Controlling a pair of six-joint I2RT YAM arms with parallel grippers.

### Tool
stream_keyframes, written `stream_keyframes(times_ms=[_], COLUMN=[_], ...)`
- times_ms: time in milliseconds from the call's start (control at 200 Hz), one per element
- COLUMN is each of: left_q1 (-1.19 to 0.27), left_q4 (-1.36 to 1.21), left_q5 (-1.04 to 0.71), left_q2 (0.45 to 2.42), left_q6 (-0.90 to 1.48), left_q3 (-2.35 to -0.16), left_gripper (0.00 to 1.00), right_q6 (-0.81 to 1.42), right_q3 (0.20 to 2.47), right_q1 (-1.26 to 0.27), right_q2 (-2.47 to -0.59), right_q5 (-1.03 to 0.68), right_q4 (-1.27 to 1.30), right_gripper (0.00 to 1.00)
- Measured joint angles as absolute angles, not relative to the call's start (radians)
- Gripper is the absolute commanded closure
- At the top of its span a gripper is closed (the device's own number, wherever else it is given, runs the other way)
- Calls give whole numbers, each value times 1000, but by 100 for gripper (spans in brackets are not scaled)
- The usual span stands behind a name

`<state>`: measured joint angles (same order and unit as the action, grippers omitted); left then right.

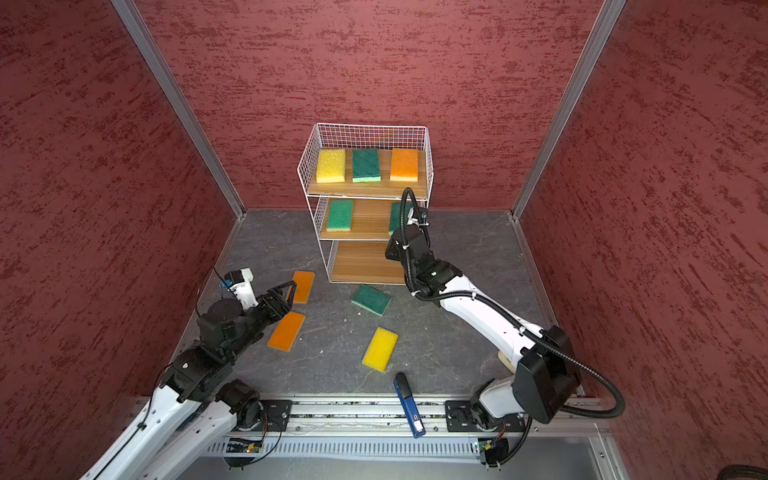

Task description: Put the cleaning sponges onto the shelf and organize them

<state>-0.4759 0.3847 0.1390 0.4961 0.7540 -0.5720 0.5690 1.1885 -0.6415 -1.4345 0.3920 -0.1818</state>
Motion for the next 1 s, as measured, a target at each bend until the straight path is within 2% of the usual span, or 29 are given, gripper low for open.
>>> stream_keyframes(times_ms=[501,1002], left_q1=[-472,-472], left_q4=[403,404], left_q5=[139,138], left_q2=[495,498], left_q6=[754,754], left_q3=[-572,-572], left_gripper=[35,35], right_q6=[564,546], right_q3=[1204,1203], right_q1=[-641,-636], right_q2=[-1484,-1444], right_q5=[407,469], right_q4=[-120,-171], right_gripper=[100,100])
